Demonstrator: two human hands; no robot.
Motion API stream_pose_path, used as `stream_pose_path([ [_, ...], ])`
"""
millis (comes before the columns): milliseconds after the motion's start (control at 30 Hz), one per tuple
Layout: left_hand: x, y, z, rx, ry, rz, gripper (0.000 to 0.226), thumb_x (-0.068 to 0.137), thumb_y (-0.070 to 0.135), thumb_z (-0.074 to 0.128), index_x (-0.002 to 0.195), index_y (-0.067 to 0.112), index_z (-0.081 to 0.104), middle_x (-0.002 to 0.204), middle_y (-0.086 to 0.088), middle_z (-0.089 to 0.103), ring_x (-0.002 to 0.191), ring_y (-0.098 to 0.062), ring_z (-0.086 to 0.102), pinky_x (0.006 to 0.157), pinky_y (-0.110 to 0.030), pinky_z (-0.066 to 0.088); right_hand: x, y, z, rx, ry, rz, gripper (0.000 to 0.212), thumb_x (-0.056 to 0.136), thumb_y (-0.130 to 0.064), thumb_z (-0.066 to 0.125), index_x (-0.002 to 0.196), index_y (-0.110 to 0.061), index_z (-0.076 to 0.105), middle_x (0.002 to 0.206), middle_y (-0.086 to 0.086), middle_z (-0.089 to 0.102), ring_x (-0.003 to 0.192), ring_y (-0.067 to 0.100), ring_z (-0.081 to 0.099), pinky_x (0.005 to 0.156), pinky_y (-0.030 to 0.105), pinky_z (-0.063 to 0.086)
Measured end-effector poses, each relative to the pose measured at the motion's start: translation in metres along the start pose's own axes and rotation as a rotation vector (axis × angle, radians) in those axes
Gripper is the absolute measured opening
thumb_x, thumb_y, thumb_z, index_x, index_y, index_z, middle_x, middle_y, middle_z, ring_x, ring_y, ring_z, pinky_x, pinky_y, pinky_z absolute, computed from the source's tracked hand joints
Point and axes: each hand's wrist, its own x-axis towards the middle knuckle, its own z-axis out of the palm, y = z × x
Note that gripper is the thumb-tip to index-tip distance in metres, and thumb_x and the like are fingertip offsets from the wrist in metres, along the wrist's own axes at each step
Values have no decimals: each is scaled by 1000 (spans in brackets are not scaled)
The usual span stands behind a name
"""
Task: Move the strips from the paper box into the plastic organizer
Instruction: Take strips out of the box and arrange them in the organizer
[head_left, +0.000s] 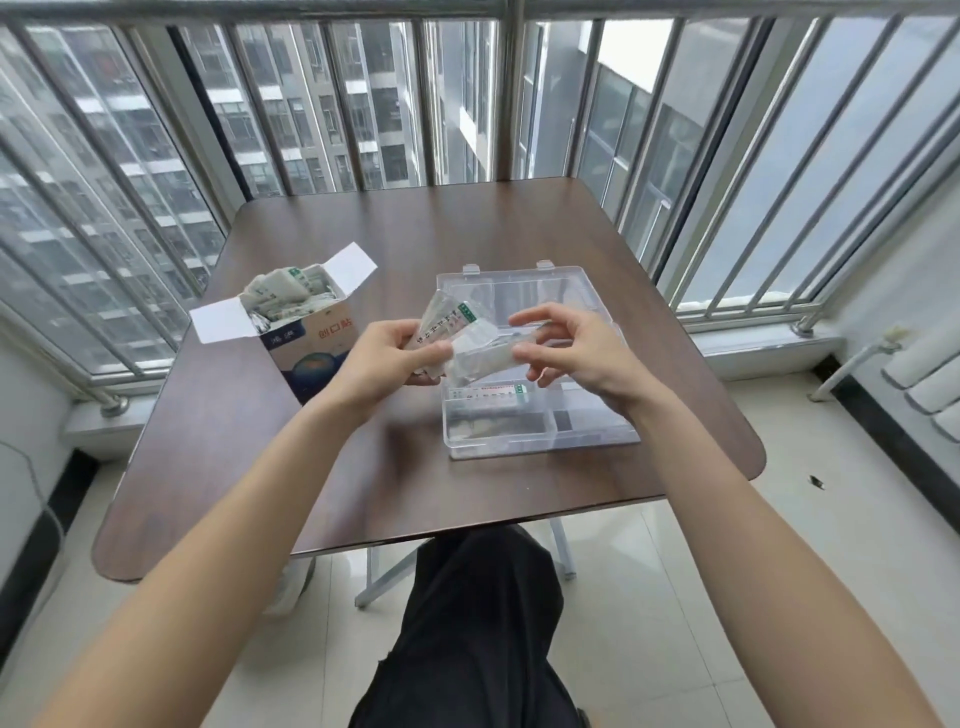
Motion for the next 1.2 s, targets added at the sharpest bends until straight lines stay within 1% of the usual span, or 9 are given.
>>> stream_pose_path([
  [67,1,2,2,2,-37,13,14,86,7,64,96,17,68,86,1,70,73,-6,64,64,-21,56,5,-2,7,10,0,22,31,84,-5,68,114,-5,60,71,3,62,58,13,63,56,22,53],
  [200,1,7,4,-12,-141,3,19,88,4,60,106,10,66,86,2,68,73,-2,63,66,-19,56,12,-1,15,40,9,47,9,85,-3,66,88,-8,59,79,9,59,53,10,61,53,21,52],
  [300,0,4,-2,-76,-142,-1,18,94,10,53,107,11,64,88,2,69,77,-5,64,71,-21,56,14,2,12,90,15,51,15,86,-3,65,80,-10,52,72,4,58,53,12,62,54,22,53],
  [500,-5,-7,-8,-20,-40,23,15,99,10,44,109,14,54,88,4,70,64,-3,64,54,-14,48,4,5,-2,93,-22,-5,20,87,-1,63,104,-12,62,75,8,59,61,18,67,62,23,57],
  [667,-6,-9,-6,8,2,8,18,98,8,41,104,20,53,83,4,64,56,-2,51,45,-13,36,5,2,-1,77,-37,-22,10,87,3,61,91,-6,64,83,15,64,73,19,68,73,26,57],
  [767,-5,-8,-3,-8,25,-33,18,97,11,40,98,21,55,78,5,59,57,-6,44,45,-15,30,6,0,2,92,-40,1,9,87,-8,65,92,-1,66,87,14,67,82,19,68,84,27,55],
  [867,-5,-8,-3,-45,38,-38,22,101,21,35,94,21,56,75,3,57,55,-7,42,45,-16,27,7,0,4,64,19,9,15,86,-13,66,89,1,67,81,9,67,77,15,68,81,23,56],
  [1033,-9,-10,-4,16,32,47,22,102,18,36,95,18,57,79,4,68,56,-4,59,51,-17,42,7,7,4,-245,66,-61,18,75,-3,76,88,-12,68,85,3,68,78,13,62,74,18,51],
  [1200,-10,-10,-4,14,19,93,12,98,15,47,99,13,59,90,-1,71,71,-9,69,68,-22,52,5,11,16,-374,155,-94,16,74,-9,77,83,-19,68,93,4,69,88,21,66,83,35,53],
])
